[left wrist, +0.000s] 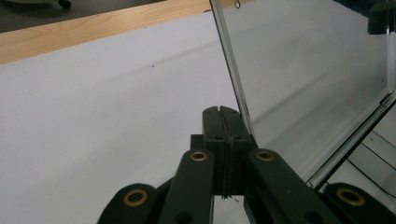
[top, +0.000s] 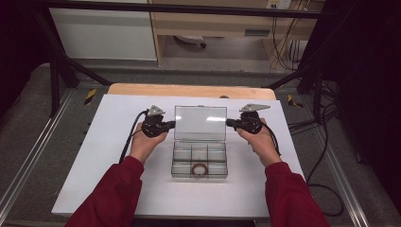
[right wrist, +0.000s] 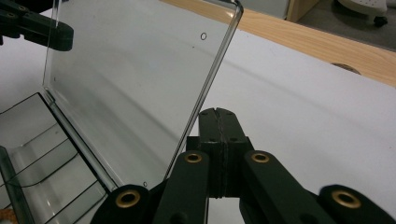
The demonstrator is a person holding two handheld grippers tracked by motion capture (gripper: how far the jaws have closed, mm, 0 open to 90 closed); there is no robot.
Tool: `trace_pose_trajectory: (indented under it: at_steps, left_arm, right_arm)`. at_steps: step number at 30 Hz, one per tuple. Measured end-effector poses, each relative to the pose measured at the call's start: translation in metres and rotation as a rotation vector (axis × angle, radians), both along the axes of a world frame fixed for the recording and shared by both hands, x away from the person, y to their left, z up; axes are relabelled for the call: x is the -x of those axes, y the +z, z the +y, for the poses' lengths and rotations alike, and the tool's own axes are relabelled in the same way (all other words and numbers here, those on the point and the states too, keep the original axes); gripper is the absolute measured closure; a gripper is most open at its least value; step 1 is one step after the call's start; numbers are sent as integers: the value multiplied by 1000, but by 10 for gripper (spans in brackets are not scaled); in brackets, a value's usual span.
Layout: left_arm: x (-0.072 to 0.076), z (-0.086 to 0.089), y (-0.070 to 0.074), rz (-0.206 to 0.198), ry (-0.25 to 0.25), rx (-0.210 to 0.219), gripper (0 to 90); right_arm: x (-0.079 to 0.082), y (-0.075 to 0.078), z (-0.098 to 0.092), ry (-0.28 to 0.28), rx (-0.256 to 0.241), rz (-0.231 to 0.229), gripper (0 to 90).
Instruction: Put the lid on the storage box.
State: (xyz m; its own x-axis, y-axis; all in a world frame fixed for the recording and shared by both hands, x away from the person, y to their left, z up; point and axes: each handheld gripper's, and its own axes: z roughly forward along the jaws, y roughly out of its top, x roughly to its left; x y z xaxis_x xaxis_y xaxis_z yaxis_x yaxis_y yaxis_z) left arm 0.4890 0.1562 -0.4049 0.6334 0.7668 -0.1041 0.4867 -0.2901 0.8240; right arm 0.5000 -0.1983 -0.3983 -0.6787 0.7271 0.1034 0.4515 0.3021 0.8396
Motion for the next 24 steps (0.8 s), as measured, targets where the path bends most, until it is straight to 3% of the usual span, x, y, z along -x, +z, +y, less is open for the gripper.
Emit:
trace_pose_trajectory:
  at_steps: [24]
  left_arm:
    - [13,2,7,-14,-26,26,900]
  right_arm:
    - [10,9,1,42,1,-4,900]
